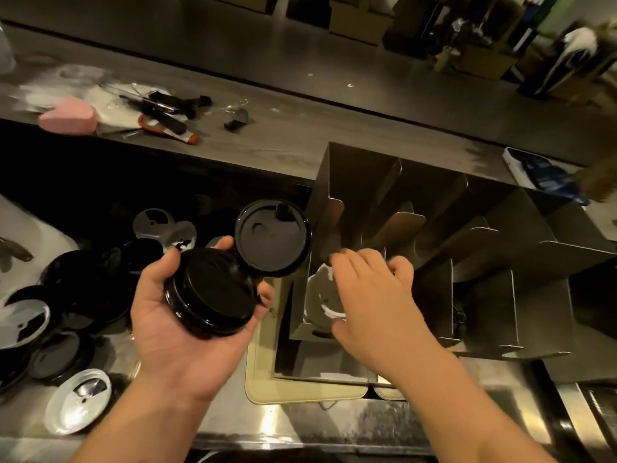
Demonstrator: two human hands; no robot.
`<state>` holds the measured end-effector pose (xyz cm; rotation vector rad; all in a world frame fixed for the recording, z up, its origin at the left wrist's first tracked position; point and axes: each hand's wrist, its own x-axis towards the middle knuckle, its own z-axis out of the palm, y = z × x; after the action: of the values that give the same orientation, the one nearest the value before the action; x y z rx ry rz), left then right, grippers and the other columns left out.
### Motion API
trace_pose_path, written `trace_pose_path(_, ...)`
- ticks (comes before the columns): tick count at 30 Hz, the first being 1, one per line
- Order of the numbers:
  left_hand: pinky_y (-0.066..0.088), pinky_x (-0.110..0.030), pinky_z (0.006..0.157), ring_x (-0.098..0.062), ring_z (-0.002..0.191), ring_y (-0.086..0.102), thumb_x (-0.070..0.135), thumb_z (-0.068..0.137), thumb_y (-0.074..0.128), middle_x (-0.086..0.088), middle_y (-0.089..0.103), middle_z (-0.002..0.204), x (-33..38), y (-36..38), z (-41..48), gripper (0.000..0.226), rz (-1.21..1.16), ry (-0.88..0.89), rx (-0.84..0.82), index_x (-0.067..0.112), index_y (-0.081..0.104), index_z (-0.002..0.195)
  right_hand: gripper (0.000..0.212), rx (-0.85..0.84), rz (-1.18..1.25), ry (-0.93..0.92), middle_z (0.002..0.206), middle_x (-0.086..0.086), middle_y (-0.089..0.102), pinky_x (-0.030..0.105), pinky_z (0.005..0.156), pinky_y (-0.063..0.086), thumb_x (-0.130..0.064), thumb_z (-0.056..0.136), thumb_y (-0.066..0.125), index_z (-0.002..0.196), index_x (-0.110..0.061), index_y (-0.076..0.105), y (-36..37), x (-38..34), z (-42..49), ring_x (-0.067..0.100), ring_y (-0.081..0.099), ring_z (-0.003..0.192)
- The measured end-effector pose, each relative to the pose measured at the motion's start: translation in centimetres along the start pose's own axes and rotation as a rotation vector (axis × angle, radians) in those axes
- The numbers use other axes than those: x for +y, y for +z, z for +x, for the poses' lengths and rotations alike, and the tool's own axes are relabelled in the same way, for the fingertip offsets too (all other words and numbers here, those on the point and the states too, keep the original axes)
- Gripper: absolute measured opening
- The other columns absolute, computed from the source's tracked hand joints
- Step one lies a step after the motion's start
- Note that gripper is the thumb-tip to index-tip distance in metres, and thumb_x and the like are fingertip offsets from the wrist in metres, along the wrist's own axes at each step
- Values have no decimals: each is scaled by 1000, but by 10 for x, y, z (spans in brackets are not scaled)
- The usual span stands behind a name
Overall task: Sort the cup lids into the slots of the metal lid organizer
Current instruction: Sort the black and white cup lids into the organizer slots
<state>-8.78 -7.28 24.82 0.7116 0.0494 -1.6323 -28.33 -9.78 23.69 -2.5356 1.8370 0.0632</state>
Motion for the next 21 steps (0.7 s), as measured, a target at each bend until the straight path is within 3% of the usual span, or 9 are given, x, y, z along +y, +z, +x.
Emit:
trace_pose_path(5, 49, -34, 75, -24, 83, 73, 46, 73, 59, -3, 76, 96, 0, 3, 0, 34, 13, 20, -9, 20, 80, 69, 69, -118, -13, 8, 128, -3, 56, 36, 105, 37, -37, 81, 75, 137, -22, 38, 2, -9, 17, 17, 52, 117)
trace_pose_path(8, 47, -34, 76, -25, 85, 73, 47, 75, 56, -4, 77, 95, -2, 6, 0, 36, 24, 23, -13, 21, 80, 69, 78, -194, -10, -16, 137, 5, 49, 32, 100, 46, -30, 81, 77, 146, -15, 35, 9, -6, 23, 22, 52, 121)
trace_pose_path(12, 47, -34, 73, -25, 87, 72, 47, 74, 57, -5, 76, 99, -10, 10, -3, 37, 2, 14, -31, 19, 80, 76, 76, -210, -62, -61, 134, 9, 42, 33, 88, 53, -25, 78, 80, 140, -14, 38, 18, -6, 22, 24, 54, 110)
trace_pose_path(17, 49, -34, 67, -27, 94, 69, 47, 71, 59, -10, 72, 111, -25, 14, -7, 44, 3, 16, -66, 14, 74, 95, 67, -181, -174, -203, 139, 12, 42, 41, 101, 44, -28, 85, 69, 143, -12, 40, 17, 1, 19, 29, 40, 123)
trace_pose_path(19, 51, -34, 64, -26, 91, 69, 46, 70, 60, -8, 73, 108, -29, 13, -11, 44, -18, 39, -89, 13, 75, 94, 62, -148, -92, -224, 144, 7, 43, 39, 109, 37, -30, 88, 68, 143, -17, 42, 7, 7, 12, 26, 34, 132)
trace_pose_path(21, 51, -36, 70, -26, 94, 69, 45, 77, 57, -8, 72, 110, -31, 13, -14, 44, -26, 44, -228, 12, 76, 100, 48, -27, 205, -166, 134, -9, 51, 26, 103, 41, -34, 91, 65, 136, -28, 49, -7, 16, -2, 9, 43, 126)
